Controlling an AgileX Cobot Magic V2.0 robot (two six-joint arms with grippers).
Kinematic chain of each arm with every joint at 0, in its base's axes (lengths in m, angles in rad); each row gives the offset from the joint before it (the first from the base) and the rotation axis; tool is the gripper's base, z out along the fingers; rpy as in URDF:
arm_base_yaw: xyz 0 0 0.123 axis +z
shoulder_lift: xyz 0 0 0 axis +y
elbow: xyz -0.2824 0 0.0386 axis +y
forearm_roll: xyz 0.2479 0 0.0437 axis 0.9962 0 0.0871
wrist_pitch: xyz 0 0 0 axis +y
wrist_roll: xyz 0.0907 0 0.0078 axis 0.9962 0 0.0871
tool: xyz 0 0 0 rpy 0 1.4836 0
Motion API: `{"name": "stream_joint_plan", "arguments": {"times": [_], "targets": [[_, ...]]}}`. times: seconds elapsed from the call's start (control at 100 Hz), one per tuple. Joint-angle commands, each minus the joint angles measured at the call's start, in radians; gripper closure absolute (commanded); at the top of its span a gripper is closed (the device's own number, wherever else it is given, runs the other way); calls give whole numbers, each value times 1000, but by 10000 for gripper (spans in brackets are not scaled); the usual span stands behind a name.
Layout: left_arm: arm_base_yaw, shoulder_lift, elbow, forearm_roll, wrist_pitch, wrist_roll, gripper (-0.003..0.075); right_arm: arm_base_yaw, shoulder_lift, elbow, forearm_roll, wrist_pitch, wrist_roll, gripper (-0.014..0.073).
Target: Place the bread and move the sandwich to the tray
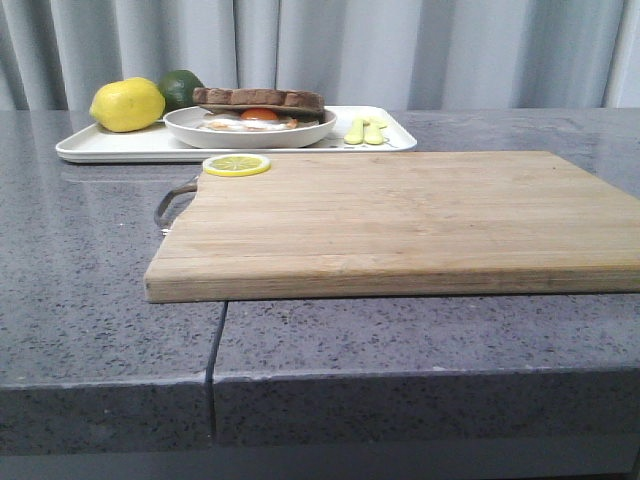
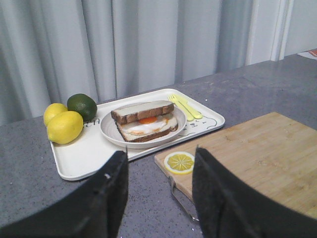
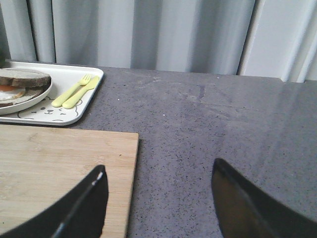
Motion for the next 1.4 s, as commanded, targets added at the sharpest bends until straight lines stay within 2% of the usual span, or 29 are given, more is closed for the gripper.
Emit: {"name": "stream_joint_plan", "arguments": {"times": [0.0,0.07,0.14,0.28,0.38,1.28,1.39], "targets": [[-5,-18,26,10,-109,-11,500,-6,4,-26,-13,-72,4,140],[-5,-23,55,0,-109,-11,563,-6,4,-26,-13,-72,4,169],[-5,-23,73,-29,-109,-11,629,-6,4,-26,-13,-72,4,243],[-5,-23,82,-54,-111,-11,740,-6,4,-26,-13,-72,4,480],[-5,-23,82,-54,-125,-11,740,-6,4,-26,-13,-72,4,666],[-5,-28,97,-38,-125,-11,740,-6,4,-26,-12,-71,4,661],[17,-75,128,-11,-115,53,740,-6,4,-26,-12,-71,4,661]]}}
